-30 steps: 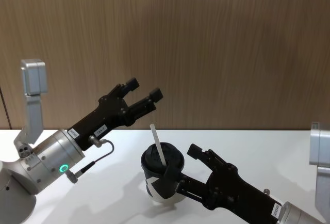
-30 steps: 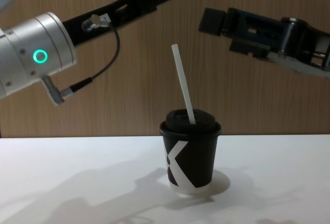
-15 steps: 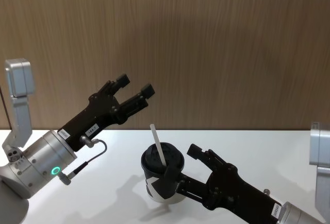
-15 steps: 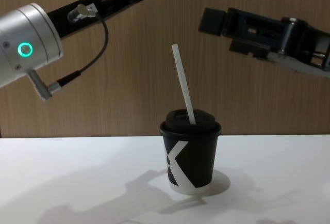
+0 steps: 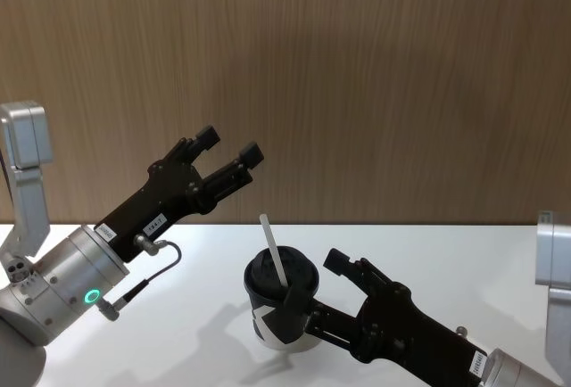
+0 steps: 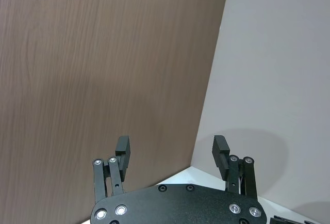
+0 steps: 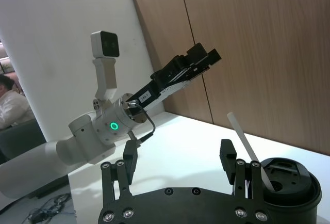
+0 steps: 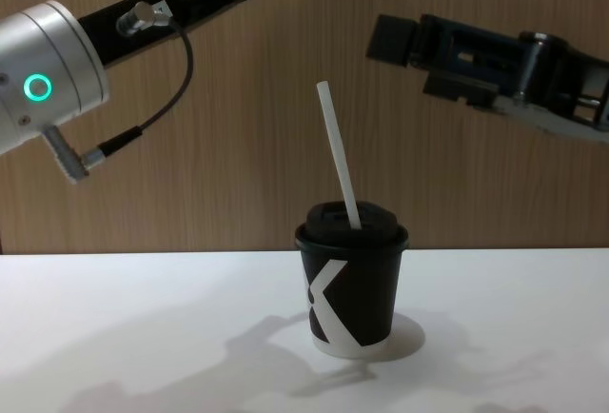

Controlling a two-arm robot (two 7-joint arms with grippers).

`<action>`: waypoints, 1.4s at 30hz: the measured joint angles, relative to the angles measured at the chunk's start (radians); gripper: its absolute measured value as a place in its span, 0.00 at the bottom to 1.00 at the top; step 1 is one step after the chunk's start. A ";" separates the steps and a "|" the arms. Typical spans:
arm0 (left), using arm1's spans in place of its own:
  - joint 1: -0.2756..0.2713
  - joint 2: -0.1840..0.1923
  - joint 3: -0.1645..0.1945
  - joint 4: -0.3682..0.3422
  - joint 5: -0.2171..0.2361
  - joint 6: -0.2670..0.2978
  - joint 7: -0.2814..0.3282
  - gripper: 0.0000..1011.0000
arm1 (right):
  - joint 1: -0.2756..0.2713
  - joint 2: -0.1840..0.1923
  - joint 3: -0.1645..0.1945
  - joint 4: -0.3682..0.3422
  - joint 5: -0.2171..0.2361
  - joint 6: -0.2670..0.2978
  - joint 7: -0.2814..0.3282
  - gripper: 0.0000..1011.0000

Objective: Pick up the straw with one hand, pass it to the other hand, and insert it into the cup.

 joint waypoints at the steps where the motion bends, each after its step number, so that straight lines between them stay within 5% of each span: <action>1: 0.000 0.000 0.000 0.000 0.000 0.000 0.000 0.99 | 0.000 0.000 0.000 0.000 0.000 0.000 0.000 0.99; 42: 0.007 0.002 -0.004 -0.009 0.001 -0.002 0.005 0.99 | 0.000 0.000 0.000 0.000 0.000 0.000 0.000 0.99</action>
